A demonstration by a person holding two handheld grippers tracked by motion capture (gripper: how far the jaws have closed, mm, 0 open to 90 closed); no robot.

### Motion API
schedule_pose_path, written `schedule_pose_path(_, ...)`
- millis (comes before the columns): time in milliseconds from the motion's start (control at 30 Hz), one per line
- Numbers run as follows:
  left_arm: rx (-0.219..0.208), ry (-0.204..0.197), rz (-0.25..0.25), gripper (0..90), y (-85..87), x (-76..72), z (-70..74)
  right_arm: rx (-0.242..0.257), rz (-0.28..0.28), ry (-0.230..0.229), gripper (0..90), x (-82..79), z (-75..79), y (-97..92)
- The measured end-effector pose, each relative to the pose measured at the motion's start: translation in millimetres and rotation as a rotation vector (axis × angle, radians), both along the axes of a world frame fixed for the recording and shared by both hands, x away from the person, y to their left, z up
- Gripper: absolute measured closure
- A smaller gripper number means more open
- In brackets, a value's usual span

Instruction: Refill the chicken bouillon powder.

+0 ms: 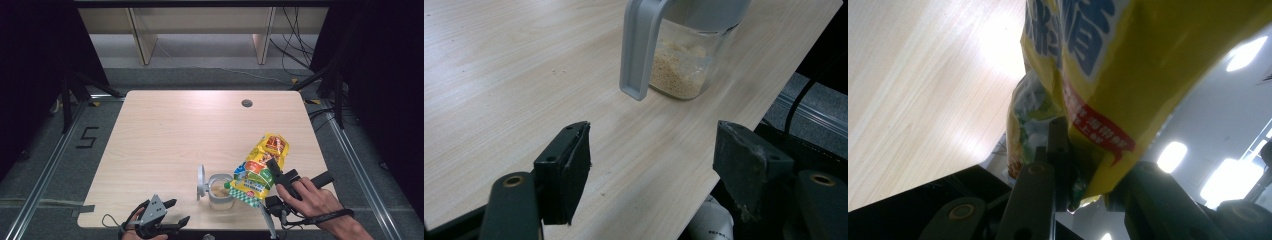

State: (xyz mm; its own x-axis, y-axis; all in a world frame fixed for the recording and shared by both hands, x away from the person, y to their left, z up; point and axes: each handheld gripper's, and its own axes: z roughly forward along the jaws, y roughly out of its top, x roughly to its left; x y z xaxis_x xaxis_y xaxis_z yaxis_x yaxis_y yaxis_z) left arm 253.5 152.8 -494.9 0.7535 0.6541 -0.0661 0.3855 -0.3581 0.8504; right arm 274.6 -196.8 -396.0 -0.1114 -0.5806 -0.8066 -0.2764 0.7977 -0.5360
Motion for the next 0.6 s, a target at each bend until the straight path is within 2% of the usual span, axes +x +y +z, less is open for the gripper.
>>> schedule_pose_path(67,0.012,-0.004,-0.005,30.8,0.7,0.2,0.3,-0.003,-0.003,-0.006,79.5,-0.5,0.5,1.6)
schedule_pose_path(233,-0.002,-0.002,0.001,30.8,0.0,-0.5,0.2,-0.016,0.011,-0.015,79.5,-0.6,2.5,5.3)
schedule_pose_path(300,0.017,-0.005,0.002,30.8,1.2,0.0,1.2,-0.015,0.012,-0.017,79.5,-0.3,2.8,6.1)
schedule_pose_path(367,0.008,-0.009,-0.001,30.8,0.8,0.3,0.5,-0.026,0.012,-0.01,79.5,-0.2,3.1,7.1)
schedule_pose_path(433,-0.001,-0.002,0.002,30.8,0.2,-0.3,0.2,-0.017,0.014,-0.015,79.5,-0.9,2.8,7.0)
schedule_pose_path(467,0.019,-0.003,0.003,30.8,1.1,-0.2,1.2,-0.022,0.017,-0.017,79.5,-0.5,2.6,7.2)
schedule_pose_path(533,0.004,-0.002,0.002,30.8,0.2,-0.5,0.7,-0.024,0.014,-0.006,79.5,0.0,2.7,7.1)
schedule_pose_path(567,-0.01,0.015,0.006,30.8,-0.5,-1.3,0.0,-0.022,0.014,-0.007,79.5,0.0,2.5,6.7)
schedule_pose_path(600,0.0,0.003,-0.001,30.8,0.2,-0.4,0.3,-0.023,0.015,-0.007,79.6,-0.1,2.5,6.5)
